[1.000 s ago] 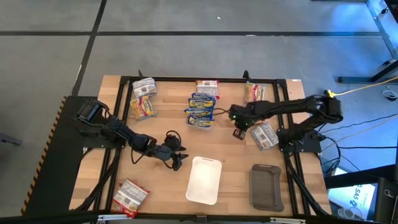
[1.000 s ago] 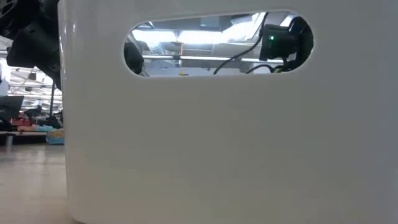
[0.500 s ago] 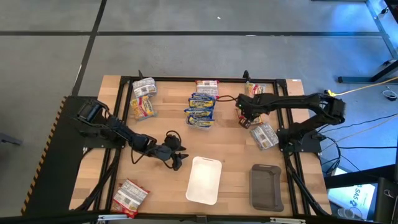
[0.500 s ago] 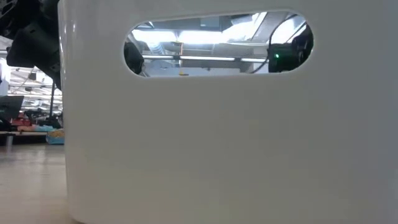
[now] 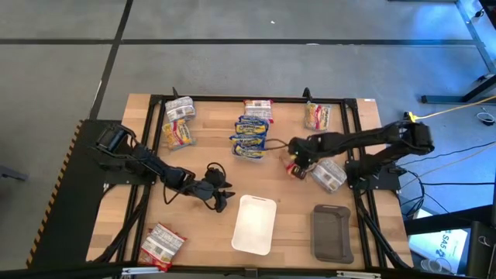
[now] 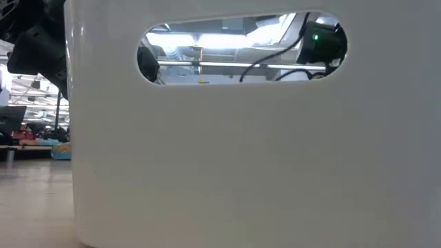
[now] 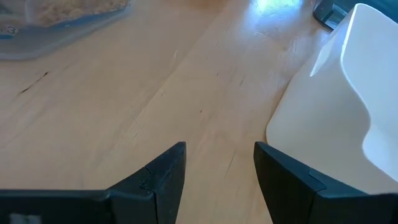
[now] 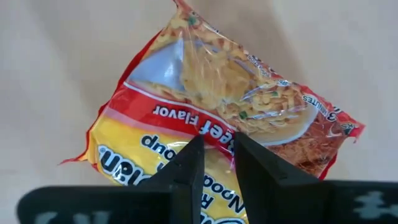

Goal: Sort Maruchan noodles
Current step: Move the red noodle pack to the center of the table

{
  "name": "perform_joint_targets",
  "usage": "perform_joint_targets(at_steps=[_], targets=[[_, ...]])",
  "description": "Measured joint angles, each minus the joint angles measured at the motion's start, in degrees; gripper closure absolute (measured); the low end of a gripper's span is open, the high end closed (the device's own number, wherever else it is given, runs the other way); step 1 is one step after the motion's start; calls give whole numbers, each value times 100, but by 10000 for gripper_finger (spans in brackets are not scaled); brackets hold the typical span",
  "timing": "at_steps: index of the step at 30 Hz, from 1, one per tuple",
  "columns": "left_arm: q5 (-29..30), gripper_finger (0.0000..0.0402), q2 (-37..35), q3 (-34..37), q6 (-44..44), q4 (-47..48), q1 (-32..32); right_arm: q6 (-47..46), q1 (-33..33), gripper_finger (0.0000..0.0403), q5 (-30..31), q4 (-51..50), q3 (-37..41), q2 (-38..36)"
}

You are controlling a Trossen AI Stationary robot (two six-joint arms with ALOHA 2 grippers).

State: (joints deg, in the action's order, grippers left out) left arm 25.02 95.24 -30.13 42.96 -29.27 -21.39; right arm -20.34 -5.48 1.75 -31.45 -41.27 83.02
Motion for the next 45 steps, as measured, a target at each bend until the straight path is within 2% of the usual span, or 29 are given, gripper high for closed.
perform_joint_targets(at_steps=[7, 15, 20, 24, 32, 35, 38, 41, 45], targets=[[39, 217, 0, 0, -2, -47, 0, -131, 578, 327, -96, 904, 20, 112], [44, 217, 0, 0, -4, -43, 0, 284, 600, 327, -164, 2364, -8, 841], [44, 217, 0, 0, -4, -40, 0, 547, 595, 327, -498, 3317, 3, 1058], [45, 217, 0, 0, -7, -38, 0, 640, 595, 327, -728, 3519, -93, 1240], [103, 217, 0, 0, -154, -36, 69, 992, 713, 327, -762, 4255, -340, 1680], [97, 217, -3, 2, -158, 3, 125, 1121, 778, 327, -761, 4263, -511, 1668], [6, 217, -80, 7, -247, 18, 195, 1254, 781, 327, -764, 3818, -719, 1298], [-48, 218, -292, 5, -264, 4, 200, 1314, 776, 327, -684, 2770, -756, 730], [165, 218, -548, 5, -440, -66, 216, 1305, 776, 327, -92, 1462, -633, 178]])
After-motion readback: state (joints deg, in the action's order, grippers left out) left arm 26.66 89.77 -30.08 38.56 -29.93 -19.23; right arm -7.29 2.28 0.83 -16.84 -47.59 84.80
